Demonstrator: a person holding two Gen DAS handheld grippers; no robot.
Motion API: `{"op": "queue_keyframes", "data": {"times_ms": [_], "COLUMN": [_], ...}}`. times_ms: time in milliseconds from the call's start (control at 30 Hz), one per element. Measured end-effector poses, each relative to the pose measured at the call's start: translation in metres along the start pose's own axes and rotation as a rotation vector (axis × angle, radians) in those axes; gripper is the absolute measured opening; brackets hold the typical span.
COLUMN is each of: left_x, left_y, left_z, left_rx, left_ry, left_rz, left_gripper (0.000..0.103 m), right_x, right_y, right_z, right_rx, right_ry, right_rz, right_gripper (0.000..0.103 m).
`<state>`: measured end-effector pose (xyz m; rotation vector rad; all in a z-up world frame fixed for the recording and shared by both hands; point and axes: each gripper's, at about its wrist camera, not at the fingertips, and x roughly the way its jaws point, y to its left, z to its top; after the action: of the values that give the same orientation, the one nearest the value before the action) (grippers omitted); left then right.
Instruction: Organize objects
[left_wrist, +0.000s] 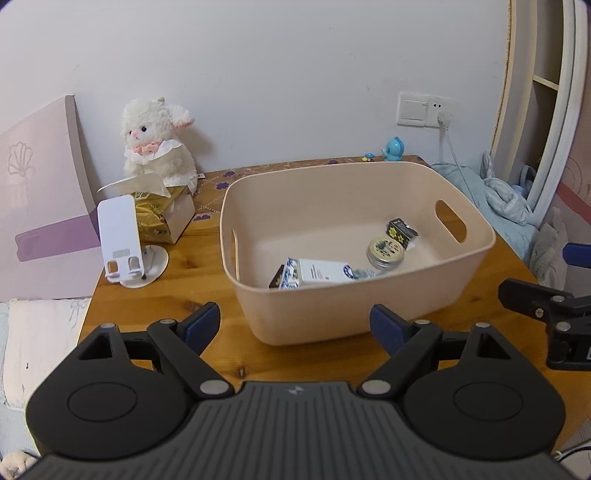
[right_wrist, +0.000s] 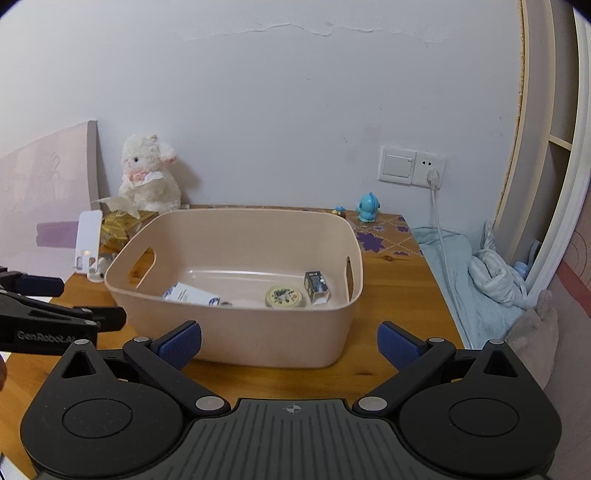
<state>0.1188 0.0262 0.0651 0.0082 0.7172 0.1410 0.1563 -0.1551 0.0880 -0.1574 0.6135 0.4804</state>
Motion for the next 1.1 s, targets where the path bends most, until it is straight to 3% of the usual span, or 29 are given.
{"op": "queue_keyframes", "data": {"times_ms": [1100], "left_x": [-0.099], "left_y": [-0.001], "left_z": [-0.070], "left_rx": [-0.015], "left_ry": [-0.007], "left_rz": [-0.025], "left_gripper": [0.089], "right_x": [-0.087], "right_y": [-0.011], "right_z": [-0.053], "right_rx": [0.068], "right_ry": [0.023], "right_rz": [0.042], "right_gripper": [0.103]}}
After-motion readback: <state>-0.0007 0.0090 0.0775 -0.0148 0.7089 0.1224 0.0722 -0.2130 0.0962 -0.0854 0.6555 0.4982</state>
